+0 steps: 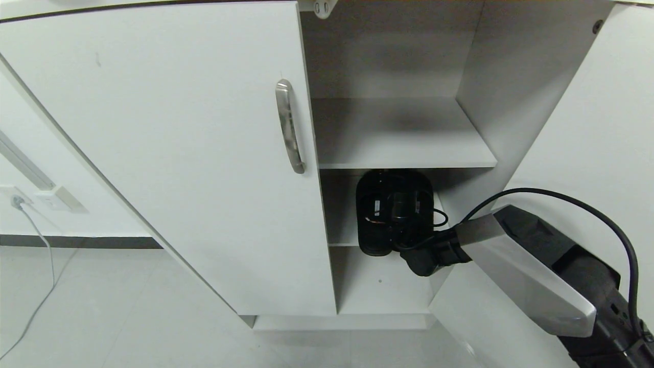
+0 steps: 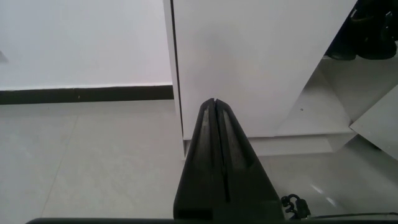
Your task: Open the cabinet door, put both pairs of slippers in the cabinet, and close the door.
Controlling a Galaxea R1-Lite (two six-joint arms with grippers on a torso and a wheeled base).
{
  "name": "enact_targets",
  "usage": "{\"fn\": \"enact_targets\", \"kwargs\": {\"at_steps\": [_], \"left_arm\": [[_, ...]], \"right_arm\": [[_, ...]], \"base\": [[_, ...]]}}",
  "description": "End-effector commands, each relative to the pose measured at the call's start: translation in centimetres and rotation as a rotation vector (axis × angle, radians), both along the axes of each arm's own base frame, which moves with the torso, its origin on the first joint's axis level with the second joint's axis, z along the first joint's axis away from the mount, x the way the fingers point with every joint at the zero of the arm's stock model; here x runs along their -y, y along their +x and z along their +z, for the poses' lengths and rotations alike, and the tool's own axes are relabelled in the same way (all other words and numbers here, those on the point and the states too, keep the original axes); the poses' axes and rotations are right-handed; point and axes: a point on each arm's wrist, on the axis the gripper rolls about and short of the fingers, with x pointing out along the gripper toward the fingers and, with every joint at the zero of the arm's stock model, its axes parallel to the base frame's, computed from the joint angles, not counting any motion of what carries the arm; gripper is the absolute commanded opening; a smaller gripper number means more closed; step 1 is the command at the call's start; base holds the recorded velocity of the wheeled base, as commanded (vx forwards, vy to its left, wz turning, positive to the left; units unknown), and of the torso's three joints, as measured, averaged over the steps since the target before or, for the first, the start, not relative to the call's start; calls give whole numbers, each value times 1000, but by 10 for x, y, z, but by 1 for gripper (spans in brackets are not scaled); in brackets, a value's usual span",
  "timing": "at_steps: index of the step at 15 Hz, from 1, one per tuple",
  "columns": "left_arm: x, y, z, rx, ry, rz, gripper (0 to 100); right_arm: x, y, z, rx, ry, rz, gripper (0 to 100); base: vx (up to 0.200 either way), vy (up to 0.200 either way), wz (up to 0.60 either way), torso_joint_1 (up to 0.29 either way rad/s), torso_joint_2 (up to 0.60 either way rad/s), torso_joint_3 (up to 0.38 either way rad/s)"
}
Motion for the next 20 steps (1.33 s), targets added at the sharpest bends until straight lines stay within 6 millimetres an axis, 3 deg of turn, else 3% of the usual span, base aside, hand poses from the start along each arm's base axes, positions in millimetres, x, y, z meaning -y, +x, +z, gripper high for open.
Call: {"fn": "enact_targets", "kwargs": {"at_steps": [1, 6, 10, 18, 20], "left_arm": [[0, 0, 0, -1, 0, 0, 0], [0, 0, 0, -1, 0, 0, 0], [0, 0, 0, -1, 2, 0, 0], [0, 0, 0, -1, 2, 0, 0], [0, 0, 0, -1, 2, 0, 0]], "right_arm": [[0, 1, -2, -2, -2, 0, 100], [1, -8, -1, -19, -13, 6, 100], [3, -37, 14, -3, -6, 29, 100], [20, -154, 10, 3, -4, 170, 100], [24, -173, 3, 1, -6, 198, 100]], "base": [[0, 0, 0, 0, 0, 0], [0, 0, 0, 0, 0, 0], [0, 0, 0, 0, 0, 0], [0, 0, 0, 0, 0, 0], [0, 0, 0, 0, 0, 0]]}}
